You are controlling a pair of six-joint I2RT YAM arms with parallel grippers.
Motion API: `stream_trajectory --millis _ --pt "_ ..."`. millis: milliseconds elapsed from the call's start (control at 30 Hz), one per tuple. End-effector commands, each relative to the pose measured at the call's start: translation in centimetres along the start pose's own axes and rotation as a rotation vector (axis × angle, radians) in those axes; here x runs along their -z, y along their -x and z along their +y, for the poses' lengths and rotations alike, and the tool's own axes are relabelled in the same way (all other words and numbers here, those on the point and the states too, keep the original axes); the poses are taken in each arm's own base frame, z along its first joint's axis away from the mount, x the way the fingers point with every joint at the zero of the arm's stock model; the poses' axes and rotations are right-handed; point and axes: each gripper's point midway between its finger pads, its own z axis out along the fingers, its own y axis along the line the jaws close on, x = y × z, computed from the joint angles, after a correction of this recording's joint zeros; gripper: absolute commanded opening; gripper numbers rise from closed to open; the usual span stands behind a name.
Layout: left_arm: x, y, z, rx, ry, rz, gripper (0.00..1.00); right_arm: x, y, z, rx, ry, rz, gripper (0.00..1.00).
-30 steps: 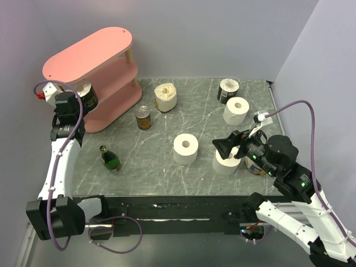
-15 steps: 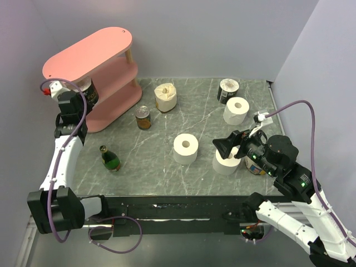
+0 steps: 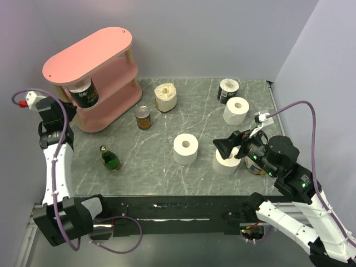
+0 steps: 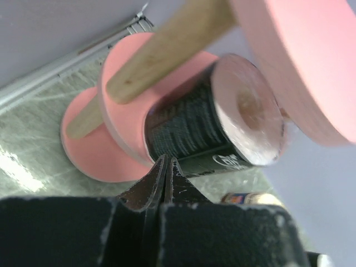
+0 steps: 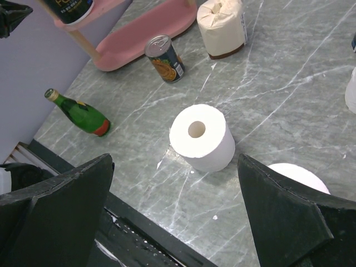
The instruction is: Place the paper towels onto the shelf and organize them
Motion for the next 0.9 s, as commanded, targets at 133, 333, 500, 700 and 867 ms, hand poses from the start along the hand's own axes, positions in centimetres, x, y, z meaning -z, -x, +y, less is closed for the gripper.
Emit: stream_trajectory --millis 133,333,500,700,867 --pt "-1.0 -0.4 -0.6 0.179 -0.085 0.06 0.01 1.1 1.9 0.1 0.011 0.01 -0.091 0.99" --pt "-1.6 -0.5 -1.4 0.266 -0.163 0.04 0.01 1.2 2.1 0.2 0.016 0.014 -0.098 1.0" --pt "-2.6 -0.7 -1.7 0.291 -0.195 0.035 0.01 1.1 2.2 0.2 0.024 0.016 -0.1 0.99" --pt "-3.5 -0.6 -2.2 0.305 -0.215 0.039 0.01 0.7 2.2 0.3 0.033 0.017 -0.099 0.99" --pt "-4.4 -1.1 -2.7 0.315 -0.243 0.058 0.01 0.3 2.4 0.4 0.041 0.016 -0.097 1.0"
